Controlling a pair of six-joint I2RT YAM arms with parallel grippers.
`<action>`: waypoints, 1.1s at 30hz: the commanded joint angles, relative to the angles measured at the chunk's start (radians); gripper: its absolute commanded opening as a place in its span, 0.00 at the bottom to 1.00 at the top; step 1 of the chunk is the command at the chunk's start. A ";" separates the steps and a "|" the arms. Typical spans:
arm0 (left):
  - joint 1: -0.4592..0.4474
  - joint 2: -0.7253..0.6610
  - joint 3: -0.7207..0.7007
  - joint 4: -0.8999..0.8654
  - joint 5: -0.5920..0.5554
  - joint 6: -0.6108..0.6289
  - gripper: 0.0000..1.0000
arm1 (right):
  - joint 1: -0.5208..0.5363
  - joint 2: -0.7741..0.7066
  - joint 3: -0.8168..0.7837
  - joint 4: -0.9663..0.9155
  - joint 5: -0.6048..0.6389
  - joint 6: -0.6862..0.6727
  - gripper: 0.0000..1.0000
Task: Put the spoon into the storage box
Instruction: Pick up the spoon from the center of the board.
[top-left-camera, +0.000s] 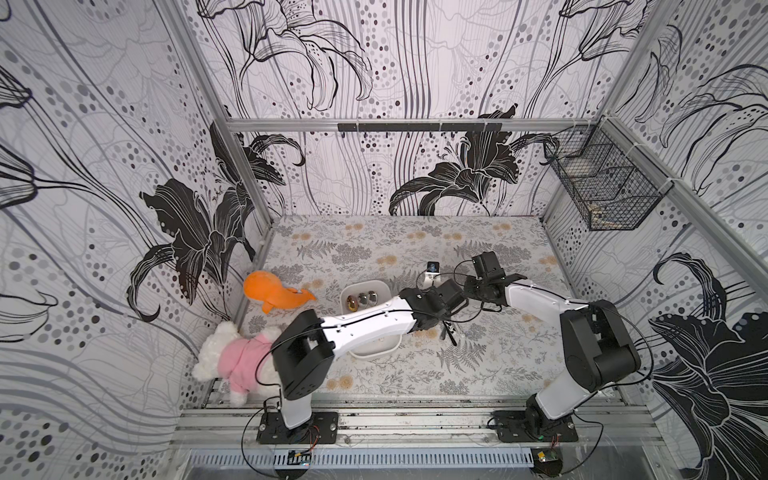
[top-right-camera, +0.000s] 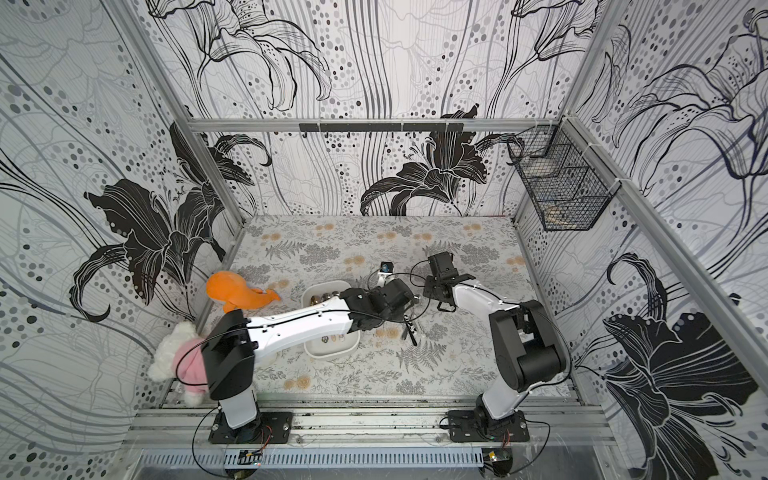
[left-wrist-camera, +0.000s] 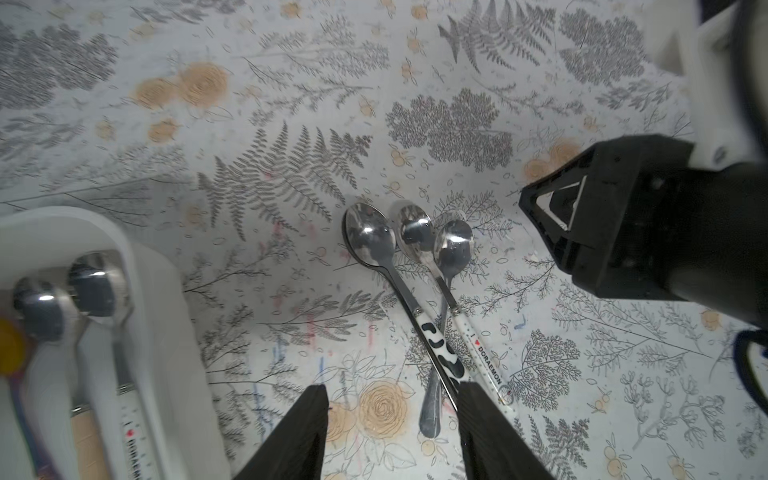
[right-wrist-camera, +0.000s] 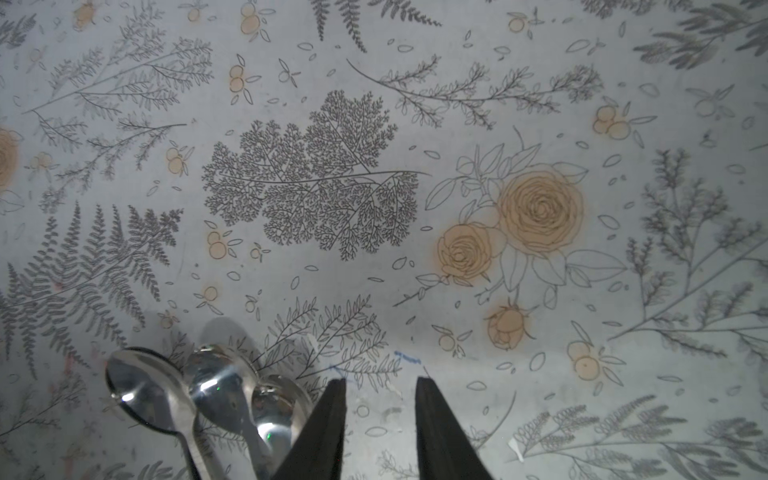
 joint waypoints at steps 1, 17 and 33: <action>0.029 0.087 0.089 0.010 0.037 -0.021 0.55 | 0.003 -0.035 -0.026 0.074 0.016 -0.018 0.33; 0.078 0.351 0.264 -0.029 0.106 -0.015 0.47 | 0.004 -0.053 -0.078 0.144 0.003 -0.002 0.32; 0.012 0.311 0.155 -0.068 0.127 -0.016 0.53 | 0.003 -0.058 -0.080 0.137 -0.001 -0.002 0.32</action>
